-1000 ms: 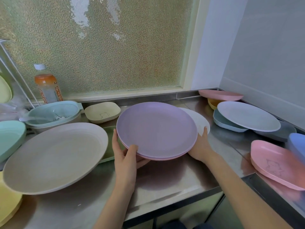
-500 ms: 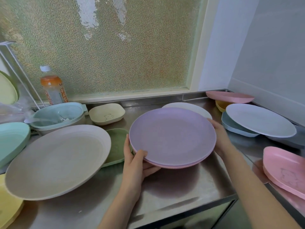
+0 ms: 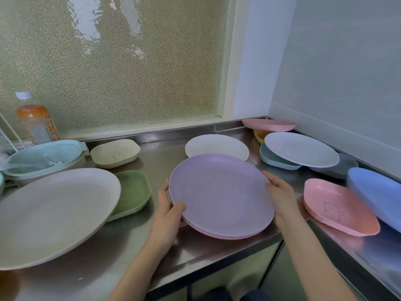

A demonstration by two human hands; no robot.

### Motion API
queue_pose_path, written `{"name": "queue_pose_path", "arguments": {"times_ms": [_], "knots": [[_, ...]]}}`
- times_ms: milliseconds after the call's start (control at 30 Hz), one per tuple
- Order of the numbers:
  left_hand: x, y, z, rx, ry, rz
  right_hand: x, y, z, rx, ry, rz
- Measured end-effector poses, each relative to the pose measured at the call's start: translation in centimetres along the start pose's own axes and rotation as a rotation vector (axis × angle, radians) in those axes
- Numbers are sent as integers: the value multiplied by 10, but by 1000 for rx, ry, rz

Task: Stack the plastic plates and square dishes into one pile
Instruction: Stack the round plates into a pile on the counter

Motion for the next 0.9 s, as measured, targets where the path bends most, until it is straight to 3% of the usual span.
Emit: {"name": "queue_pose_path", "arguments": {"times_ms": [367,600,733,900], "knots": [[13,0,-8,62,114,-517,-27,8,5,-49,115,47],[19,9,-36,63,122,-442,-9,3,-9,-81,115,40],[24,10,-44,108,125,-398,-9,-2,-17,-140,113,168],[33,11,-46,160,101,-406,-54,-26,-4,-500,373,396]]}}
Point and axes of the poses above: each hand's wrist, its own z-axis away from the middle knuckle, its own x-axis out of the palm, y = z × x, the point moved 4 cm from there along -z, towards the middle knuckle, and after that the axes turned 5 degrees about -x, right-handed, at the moved point
